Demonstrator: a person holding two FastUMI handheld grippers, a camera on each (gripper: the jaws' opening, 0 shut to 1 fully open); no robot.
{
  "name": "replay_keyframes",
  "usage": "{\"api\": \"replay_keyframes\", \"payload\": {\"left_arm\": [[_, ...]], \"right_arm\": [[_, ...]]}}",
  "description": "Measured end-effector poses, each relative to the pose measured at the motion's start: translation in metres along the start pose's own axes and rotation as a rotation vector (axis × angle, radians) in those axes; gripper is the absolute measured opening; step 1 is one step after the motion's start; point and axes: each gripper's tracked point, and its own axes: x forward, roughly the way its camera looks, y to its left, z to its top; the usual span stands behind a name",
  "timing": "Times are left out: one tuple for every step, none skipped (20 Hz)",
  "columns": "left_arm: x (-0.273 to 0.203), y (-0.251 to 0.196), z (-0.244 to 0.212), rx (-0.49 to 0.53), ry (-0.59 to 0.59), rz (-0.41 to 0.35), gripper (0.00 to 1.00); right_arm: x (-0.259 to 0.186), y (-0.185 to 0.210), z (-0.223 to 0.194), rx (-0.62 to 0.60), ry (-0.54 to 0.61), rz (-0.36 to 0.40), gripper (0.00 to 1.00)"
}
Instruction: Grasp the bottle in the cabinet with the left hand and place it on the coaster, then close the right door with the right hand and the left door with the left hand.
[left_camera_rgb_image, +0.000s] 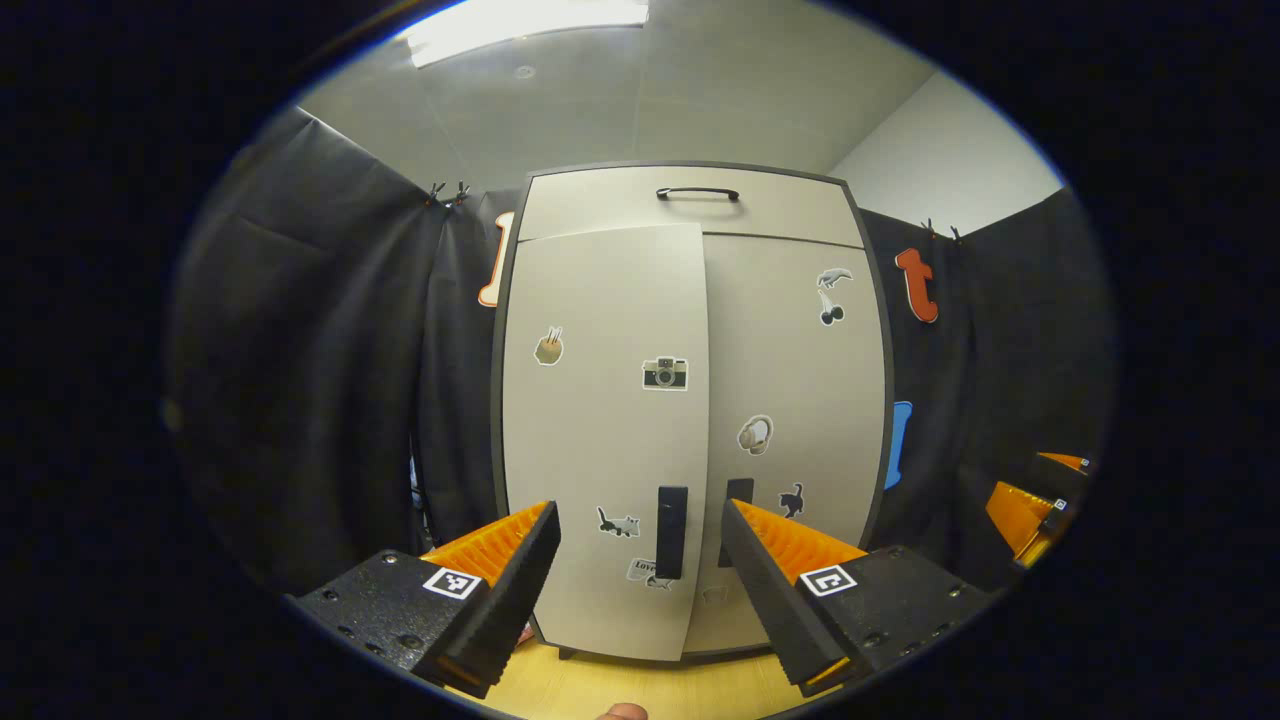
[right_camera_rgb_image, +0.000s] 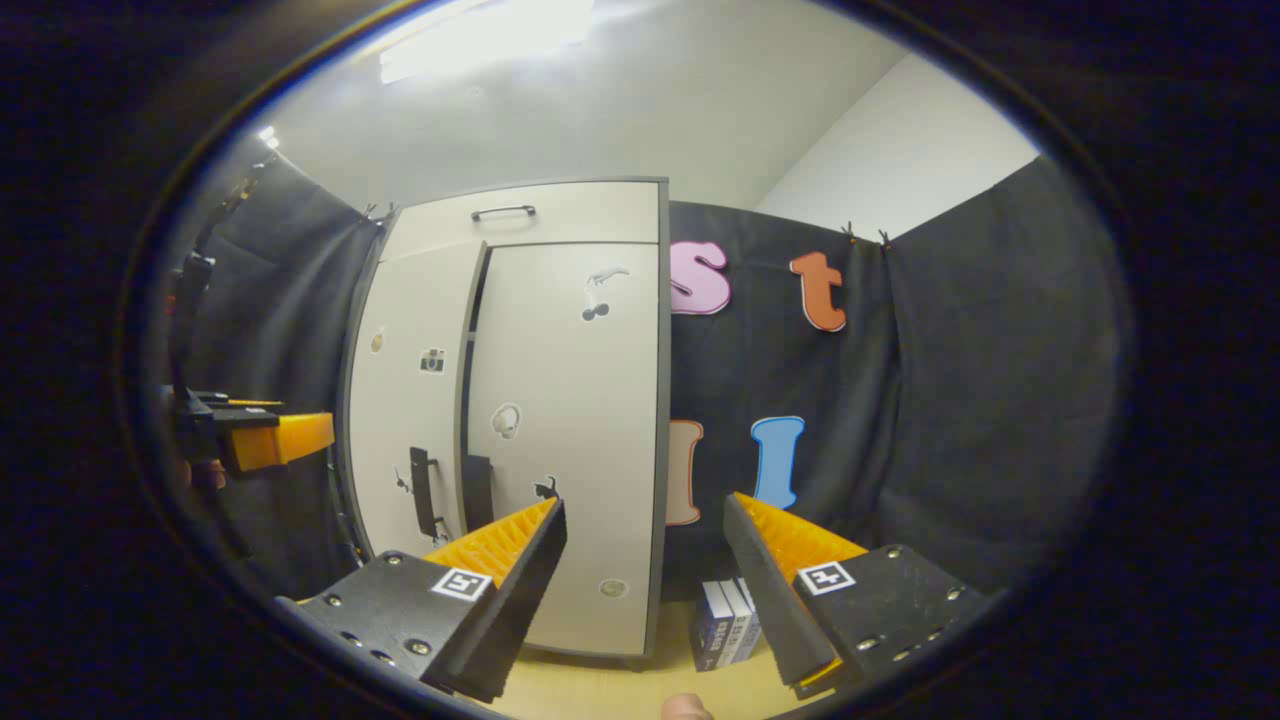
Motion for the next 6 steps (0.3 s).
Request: {"api": "replay_keyframes", "payload": {"left_arm": [[0.0008, -0.0005, -0.0015, -0.007, 0.003, 0.005, 1.0], [0.002, -0.0007, -0.0022, -0.015, 0.005, 0.008, 0.99], [0.0016, -0.0007, -0.0035, -0.023, 0.009, 0.01, 1.0], [0.0018, -0.0022, -0.0046, -0.028, 0.013, 0.011, 0.99], [0.0033, -0.0047, -0.0058, -0.029, 0.013, 0.01, 1.0], [0.0047, -0.0081, -0.0059, -0.029, 0.013, 0.009, 1.0]], "right_arm": [[0.0017, 0.0024, 0.0004, -0.002, -0.004, 0.009, 0.95], [0.0025, 0.0033, 0.0012, -0.004, -0.007, 0.014, 0.95], [0.0032, 0.0031, 0.0019, -0.005, -0.011, 0.018, 0.95], [0.0037, 0.0013, 0.0023, -0.005, -0.012, 0.018, 0.95], [0.0052, -0.0001, 0.0025, -0.004, -0.014, 0.019, 0.95], [0.0065, -0.0033, 0.002, -0.004, -0.015, 0.016, 0.95]]}}
